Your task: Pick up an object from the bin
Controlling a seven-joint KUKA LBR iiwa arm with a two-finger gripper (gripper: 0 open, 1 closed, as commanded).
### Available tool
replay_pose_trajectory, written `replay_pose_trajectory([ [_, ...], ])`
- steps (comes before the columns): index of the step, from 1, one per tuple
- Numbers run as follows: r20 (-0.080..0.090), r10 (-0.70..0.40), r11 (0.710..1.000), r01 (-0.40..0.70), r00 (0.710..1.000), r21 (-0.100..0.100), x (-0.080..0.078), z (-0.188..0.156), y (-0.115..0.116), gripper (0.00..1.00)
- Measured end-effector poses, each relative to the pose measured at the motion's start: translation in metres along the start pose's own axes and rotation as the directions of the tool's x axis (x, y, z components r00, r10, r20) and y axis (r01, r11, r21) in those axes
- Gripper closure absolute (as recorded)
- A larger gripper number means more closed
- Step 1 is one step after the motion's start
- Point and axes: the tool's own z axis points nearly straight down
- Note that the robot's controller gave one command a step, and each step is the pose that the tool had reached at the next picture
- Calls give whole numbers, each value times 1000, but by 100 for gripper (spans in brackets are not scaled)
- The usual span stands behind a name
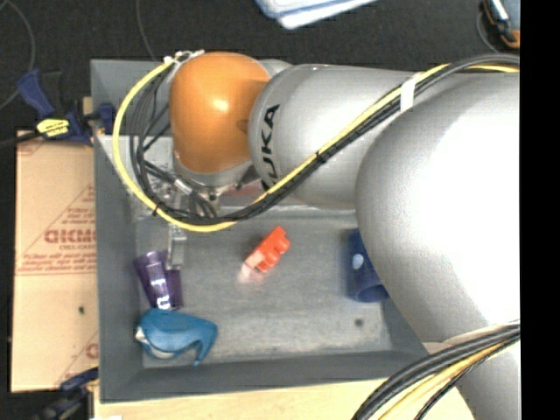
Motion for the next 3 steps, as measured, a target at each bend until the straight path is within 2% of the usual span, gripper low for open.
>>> replay_pose_trajectory([
  [1,8,5,1000,-5,1000,-2,-2,-5,-1,0],
  [2,6,-80,997,80,997,-1,34,77,11,0],
  [3,15,-89,996,89,996,-5,27,63,10,0],
])
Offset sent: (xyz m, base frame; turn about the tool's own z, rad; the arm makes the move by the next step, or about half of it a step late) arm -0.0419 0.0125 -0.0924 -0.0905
